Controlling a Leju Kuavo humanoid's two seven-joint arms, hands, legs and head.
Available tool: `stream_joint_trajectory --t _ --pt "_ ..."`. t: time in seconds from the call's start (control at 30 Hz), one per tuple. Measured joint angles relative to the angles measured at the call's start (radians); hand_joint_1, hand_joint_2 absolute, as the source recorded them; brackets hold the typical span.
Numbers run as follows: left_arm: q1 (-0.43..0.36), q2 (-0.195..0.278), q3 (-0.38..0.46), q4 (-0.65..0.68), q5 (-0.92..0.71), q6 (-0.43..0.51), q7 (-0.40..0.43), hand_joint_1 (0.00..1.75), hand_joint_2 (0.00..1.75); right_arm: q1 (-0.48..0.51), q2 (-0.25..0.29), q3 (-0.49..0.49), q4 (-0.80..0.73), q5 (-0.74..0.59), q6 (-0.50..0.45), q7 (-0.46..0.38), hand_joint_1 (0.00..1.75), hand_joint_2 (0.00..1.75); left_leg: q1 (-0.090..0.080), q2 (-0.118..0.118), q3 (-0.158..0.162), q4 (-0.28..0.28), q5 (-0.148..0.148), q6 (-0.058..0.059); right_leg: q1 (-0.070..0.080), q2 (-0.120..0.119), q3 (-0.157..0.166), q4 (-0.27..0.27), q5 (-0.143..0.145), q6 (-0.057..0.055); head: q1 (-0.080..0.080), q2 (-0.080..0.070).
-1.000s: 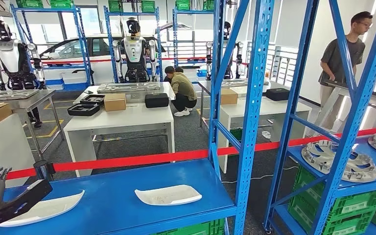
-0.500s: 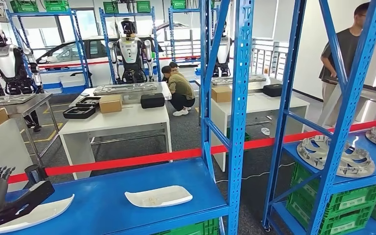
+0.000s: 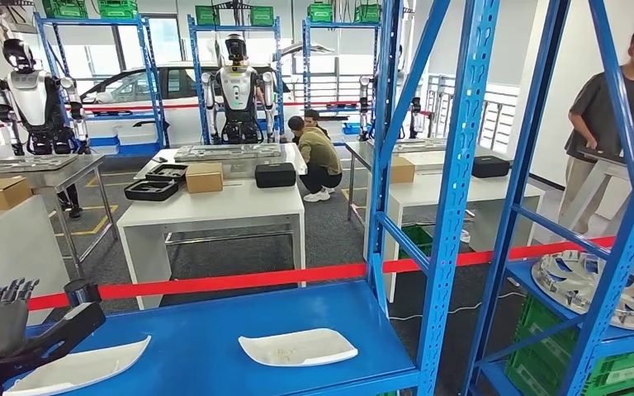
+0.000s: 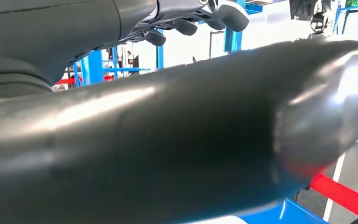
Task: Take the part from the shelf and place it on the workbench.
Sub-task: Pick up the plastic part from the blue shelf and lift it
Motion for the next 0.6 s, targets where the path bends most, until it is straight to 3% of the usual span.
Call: stream_joint_trajectory --t 0.03,0.07,0.1,0.13,0.2,0.23,0.3,0.33,0.37,0.43,0.47,0.5,0.6 --pt "0.001 0.0 0.0 0.001 -0.001 0.0 0.0 0.0 0.0 0.002 0.0 -0.002 0.0 0.0 0.0 0.001 0.0 0.0 -0.001 -0.001 0.014 0.002 -0.016 -0.004 -0.002 -0.001 0.011 -0.068 0.063 0.0 0.0 0.0" --pt "0.001 -0.001 0.0 0.003 -0.002 0.0 -0.001 0.0 0.0 0.004 0.0 -0.003 0.0 0.001 0.0 0.0 0.0 0.0 -0.002 -0.002 0.025 0.003 -0.032 -0.008 -0.001 -0.003 0.025 -0.119 0.109 -0.004 -0.001 0.0" --pt "0.001 -0.001 0.0 0.004 -0.004 0.0 -0.001 0.0 0.0 0.006 0.0 -0.005 0.0 0.001 0.0 0.0 0.0 0.0 -0.003 -0.003 0.035 0.002 -0.049 -0.014 0.001 -0.005 0.036 -0.149 0.14 -0.009 -0.002 0.0" --pt "0.001 0.001 0.0 0.004 -0.006 0.001 -0.002 0.0 0.0 0.007 0.0 -0.006 0.0 0.002 0.001 0.001 0.0 0.0 -0.004 -0.004 0.047 0.007 -0.058 -0.021 0.004 -0.006 0.046 -0.161 0.148 -0.017 -0.003 0.0" --pt "-0.003 0.003 0.0 0.001 -0.012 0.004 -0.005 0.0 0.0 0.004 0.0 -0.007 0.0 0.004 0.001 0.001 0.0 0.0 0.0 -0.003 0.047 0.048 -0.048 -0.033 0.008 -0.004 0.069 -0.157 0.117 -0.035 -0.004 0.0" --pt "-0.006 0.005 0.0 0.0 -0.016 0.006 -0.007 0.0 0.0 0.001 -0.001 -0.007 0.0 0.005 0.001 0.001 0.0 0.0 0.003 -0.001 0.026 0.097 -0.026 -0.04 0.006 -0.004 0.083 -0.158 0.105 -0.043 -0.004 0.0" --pt "-0.008 0.006 0.0 -0.001 -0.023 0.008 -0.009 0.0 0.0 -0.002 -0.002 -0.008 -0.001 0.009 0.002 -0.003 0.0 0.0 0.007 0.005 -0.063 0.224 -0.006 -0.051 0.005 -0.003 0.117 -0.158 0.077 -0.055 -0.005 0.0" --pt "-0.006 0.007 0.0 0.0 -0.026 0.008 -0.009 0.0 0.0 -0.002 -0.003 -0.009 -0.001 0.01 0.002 -0.005 0.0 0.0 0.009 0.007 -0.114 0.279 -0.02 -0.056 0.004 -0.003 0.136 -0.158 0.06 -0.057 -0.005 0.0" --pt "-0.003 0.009 0.0 0.002 -0.029 0.008 -0.009 0.0 0.0 -0.001 -0.003 -0.011 -0.001 0.01 0.002 -0.006 0.0 0.0 0.01 0.008 -0.163 0.317 -0.056 -0.059 0.003 -0.003 0.158 -0.158 0.042 -0.058 -0.006 0.0" --pt "0.003 0.011 0.0 0.004 -0.03 0.008 -0.009 0.0 0.0 0.003 -0.003 -0.012 -0.001 0.01 0.002 -0.007 0.0 0.0 0.013 0.01 -0.234 0.322 -0.143 -0.062 0.0 0.0 0.206 -0.158 0.003 -0.056 -0.006 0.0" --pt "0.004 0.012 0.0 0.005 -0.03 0.008 -0.009 0.0 0.0 0.003 -0.002 -0.012 -0.001 0.01 0.002 -0.006 0.0 0.0 0.013 0.011 -0.256 0.293 -0.16 -0.062 -0.002 0.001 0.231 -0.159 -0.018 -0.054 -0.007 0.0" --pt "0.005 0.014 0.0 0.005 -0.03 0.008 -0.009 0.0 0.0 0.004 -0.002 -0.013 0.0 0.01 0.002 -0.007 0.0 0.0 0.014 0.012 -0.268 0.246 -0.136 -0.06 -0.004 0.002 0.257 -0.16 -0.038 -0.051 -0.007 0.0" --pt "0.007 0.024 0.0 0.008 -0.03 0.008 -0.009 0.0 0.0 0.003 -0.002 -0.013 0.0 0.01 0.002 -0.007 0.0 0.0 0.011 0.028 -0.27 0.068 0.118 -0.052 -0.005 0.005 0.328 -0.176 -0.098 -0.037 -0.009 0.0"
